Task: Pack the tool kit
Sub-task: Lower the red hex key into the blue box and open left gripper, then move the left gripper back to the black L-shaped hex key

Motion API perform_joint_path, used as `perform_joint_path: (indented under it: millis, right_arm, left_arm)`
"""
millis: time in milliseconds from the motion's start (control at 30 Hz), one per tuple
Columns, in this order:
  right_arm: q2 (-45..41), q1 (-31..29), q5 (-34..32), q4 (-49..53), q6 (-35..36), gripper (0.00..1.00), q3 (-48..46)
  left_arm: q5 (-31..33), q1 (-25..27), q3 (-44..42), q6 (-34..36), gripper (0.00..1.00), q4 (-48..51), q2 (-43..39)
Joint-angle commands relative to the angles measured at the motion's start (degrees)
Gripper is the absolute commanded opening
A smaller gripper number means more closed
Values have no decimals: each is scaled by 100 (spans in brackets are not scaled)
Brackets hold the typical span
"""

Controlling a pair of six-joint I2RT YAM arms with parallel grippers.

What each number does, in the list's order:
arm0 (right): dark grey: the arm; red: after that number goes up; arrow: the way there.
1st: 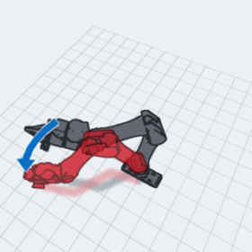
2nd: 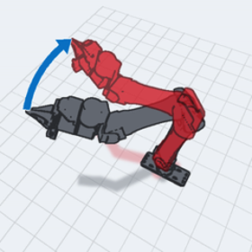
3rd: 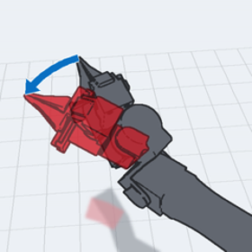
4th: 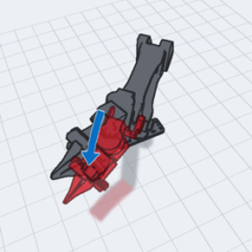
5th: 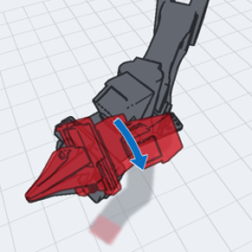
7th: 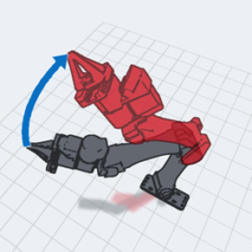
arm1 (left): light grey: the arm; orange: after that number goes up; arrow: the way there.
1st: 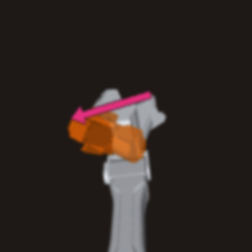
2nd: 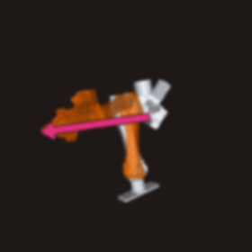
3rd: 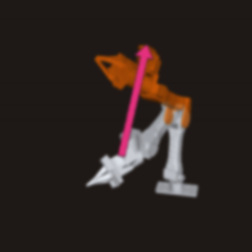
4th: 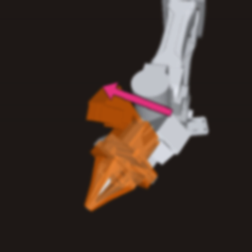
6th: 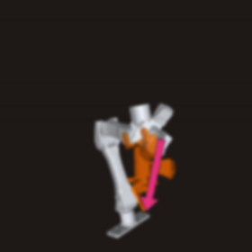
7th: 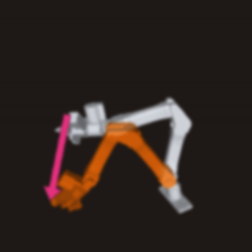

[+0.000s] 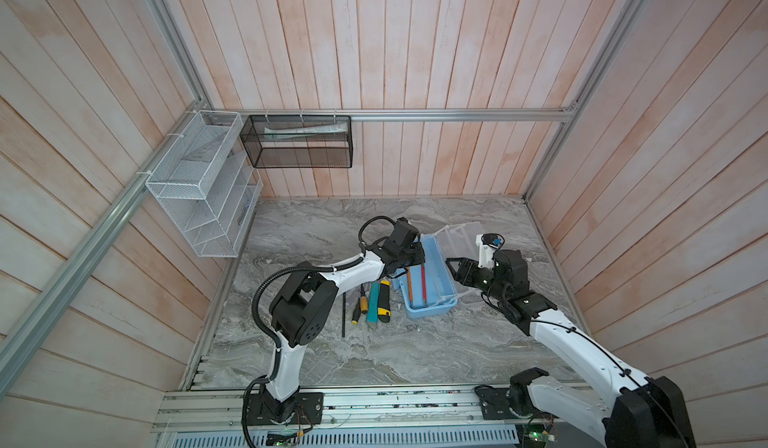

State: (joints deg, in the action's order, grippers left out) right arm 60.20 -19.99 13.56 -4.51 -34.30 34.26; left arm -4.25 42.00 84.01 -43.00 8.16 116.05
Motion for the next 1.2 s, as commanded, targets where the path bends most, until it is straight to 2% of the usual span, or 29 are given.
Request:
perform_joint_path:
  millis: [0,267,533,667,900,1033,1167]
  right_arm:
    - [-79,37,-11,55,73,56,-86]
    - [-161,33,116,158,107,56,69]
    - [-325,-197,66,635,230,55,452]
    - [-173,-566,-148,735,206,55,613]
    - [317,-1175,-509,823,171,55,923]
    - [573,-1331,-531,709,104,55,968]
    - [779,-1425,-528,536,30,55,951]
  left_arm:
    - [53,-5,168,168,30,78,-30]
    - [653,-42,-120,1005,31,608,-798]
    - [1741,-302,-1935,1283,44,1328,-2593]
    - [1786,-596,-2734,1203,54,1552,-3213]
    - [1719,-952,-3435,1207,55,1620,-3434]
    - [1598,-1152,-3648,1270,54,1439,-3367]
    - [1521,-1346,-3760,1408,47,1249,-3249]
